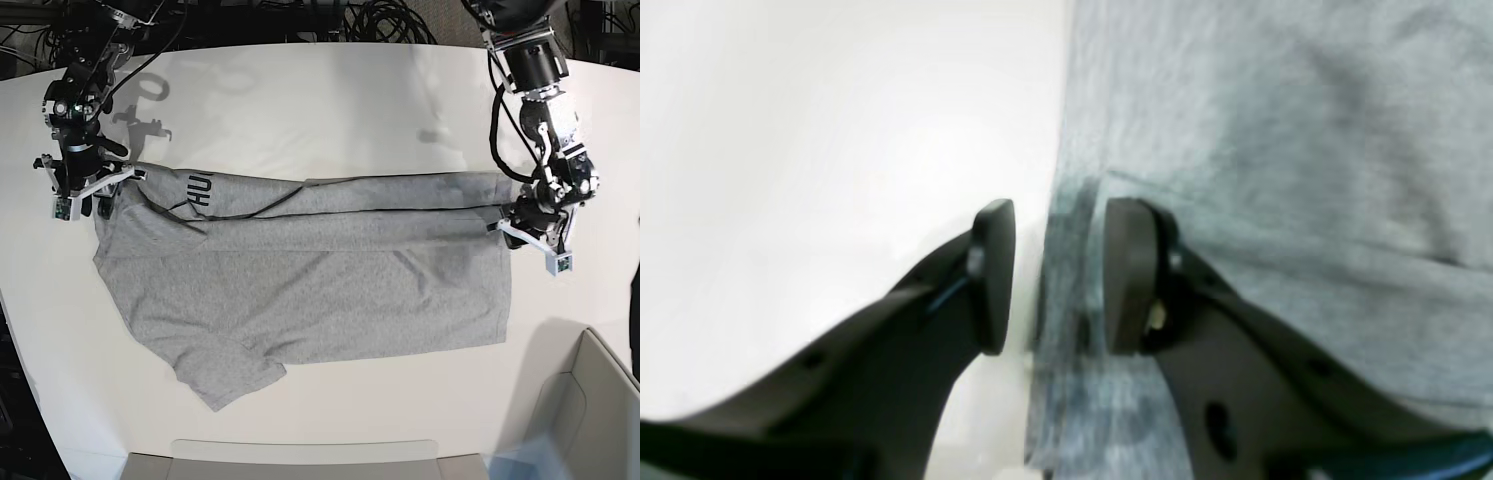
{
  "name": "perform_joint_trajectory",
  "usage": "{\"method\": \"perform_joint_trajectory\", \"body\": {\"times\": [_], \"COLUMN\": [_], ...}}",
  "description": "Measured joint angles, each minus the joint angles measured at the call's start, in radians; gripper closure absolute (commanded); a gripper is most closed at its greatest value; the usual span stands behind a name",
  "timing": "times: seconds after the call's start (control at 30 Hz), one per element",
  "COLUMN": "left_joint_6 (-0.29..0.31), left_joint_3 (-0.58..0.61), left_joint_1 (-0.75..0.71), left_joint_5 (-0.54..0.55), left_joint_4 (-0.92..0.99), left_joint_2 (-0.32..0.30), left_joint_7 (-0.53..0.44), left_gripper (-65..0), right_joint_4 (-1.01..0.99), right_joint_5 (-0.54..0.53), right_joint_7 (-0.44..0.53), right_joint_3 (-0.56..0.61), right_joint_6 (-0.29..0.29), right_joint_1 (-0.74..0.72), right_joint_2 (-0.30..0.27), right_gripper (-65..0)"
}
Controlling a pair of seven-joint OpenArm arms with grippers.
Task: Fold the T-shirt properly
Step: 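Open both grippers to release the folded shoulder edge, then close both grippers again on the folded shoulder edge corners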
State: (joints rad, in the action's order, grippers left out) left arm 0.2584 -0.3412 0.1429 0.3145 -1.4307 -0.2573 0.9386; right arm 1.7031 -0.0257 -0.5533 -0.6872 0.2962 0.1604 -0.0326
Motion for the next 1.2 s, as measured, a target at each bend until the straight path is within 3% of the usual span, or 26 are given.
{"method": "perform_joint_trajectory", "body": {"times": [0.13, 0.27, 0.4, 0.57, 0.7, 0.9, 0.97, 1.13, 1.2], "left_joint_6": [0.0, 0.0, -0.001, 0.0, -0.001, 0.0, 0.0, 0.0, -0.001], "left_joint_3": [0.0, 0.004, 0.006, 0.006, 0.005, 0.006, 0.006, 0.006, 0.006], "left_joint_1": [-0.021, -0.041, -0.092, -0.108, -0.105, -0.113, -0.121, -0.125, -0.123], "left_joint_5": [0.0, 0.0, -0.002, 0.0, -0.001, 0.0, 0.0, 0.0, 0.0], "left_joint_4": [-0.09, -0.052, -0.006, -0.009, -0.01, -0.01, -0.01, -0.01, -0.01], "left_joint_2": [-0.001, 0.0, 0.001, 0.0, 0.0, 0.0, 0.0, 0.0, 0.0], "left_joint_7": [0.003, -0.002, 0.014, 0.005, 0.003, 0.003, 0.003, 0.003, 0.016], "left_gripper": [-23.2, -23.2, -23.2, -23.2, -23.2, -23.2, -23.2, -23.2, -23.2], "right_joint_4": [0.052, 0.018, -0.003, -0.032, -0.098, -0.191, -0.19, -0.13, -0.121], "right_joint_5": [-0.004, 0.003, -0.002, 0.0, -0.008, 0.0, 0.001, -0.084, -0.098], "right_joint_7": [0.013, -0.005, -0.101, -0.142, -0.154, -0.186, -0.243, -0.372, -0.421], "right_joint_3": [-0.002, -0.008, -0.086, -0.173, -0.176, -0.182, -0.182, -0.255, -0.307], "right_joint_6": [0.0, 0.0, 0.003, 0.0, 0.069, 0.075, 0.121, 0.361, 0.378], "right_joint_1": [-0.011, -0.037, -0.069, -0.104, -0.107, -0.111, -0.116, -0.126, -0.144], "right_joint_2": [-0.001, 0.0, 0.0, -0.013, -0.018, -0.022, -0.024, -0.055, -0.08], "right_gripper": [-20.3, -20.3, -20.3, -20.3, -20.3, -23.7, -27.7, -31.5, -31.5]}}
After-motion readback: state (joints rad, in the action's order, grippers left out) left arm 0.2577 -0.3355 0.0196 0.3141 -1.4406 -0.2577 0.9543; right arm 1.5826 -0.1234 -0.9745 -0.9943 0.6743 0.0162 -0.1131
